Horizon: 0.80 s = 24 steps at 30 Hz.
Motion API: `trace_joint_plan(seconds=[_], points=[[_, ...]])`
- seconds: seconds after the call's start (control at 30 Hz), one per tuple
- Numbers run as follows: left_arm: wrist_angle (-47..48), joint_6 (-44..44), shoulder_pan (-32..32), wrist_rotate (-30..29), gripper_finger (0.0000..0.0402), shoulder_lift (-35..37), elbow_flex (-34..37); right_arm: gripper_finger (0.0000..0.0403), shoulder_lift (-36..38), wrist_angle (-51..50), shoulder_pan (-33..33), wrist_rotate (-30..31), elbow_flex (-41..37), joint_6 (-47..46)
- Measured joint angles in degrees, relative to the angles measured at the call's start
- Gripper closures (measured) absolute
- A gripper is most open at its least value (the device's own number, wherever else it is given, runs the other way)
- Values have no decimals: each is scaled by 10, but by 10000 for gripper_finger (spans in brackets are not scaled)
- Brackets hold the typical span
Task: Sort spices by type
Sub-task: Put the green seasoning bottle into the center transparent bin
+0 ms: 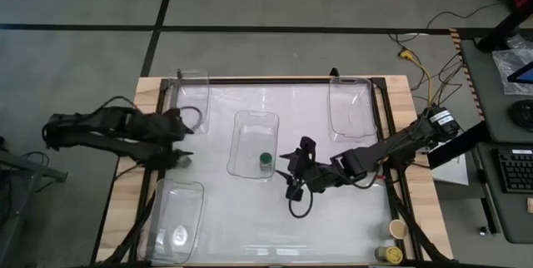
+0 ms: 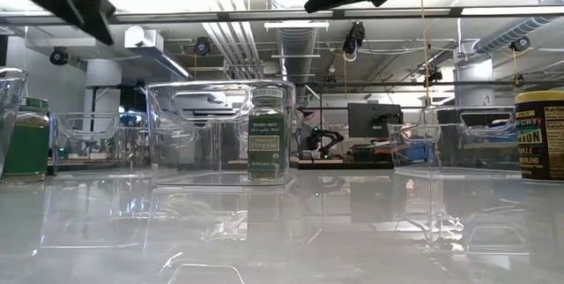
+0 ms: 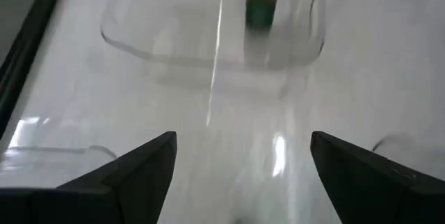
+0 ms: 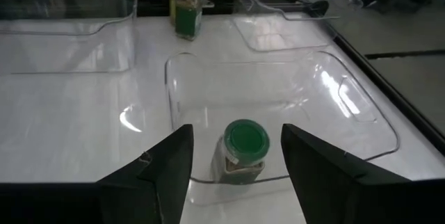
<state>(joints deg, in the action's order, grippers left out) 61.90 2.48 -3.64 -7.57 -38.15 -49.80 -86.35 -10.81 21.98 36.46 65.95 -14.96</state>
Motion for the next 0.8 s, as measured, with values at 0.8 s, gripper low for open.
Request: trace_joint_plan(seconds=[0.8], points=[[193, -198, 2, -2, 86, -192, -30, 202, 0, 9, -6, 11, -19, -40]])
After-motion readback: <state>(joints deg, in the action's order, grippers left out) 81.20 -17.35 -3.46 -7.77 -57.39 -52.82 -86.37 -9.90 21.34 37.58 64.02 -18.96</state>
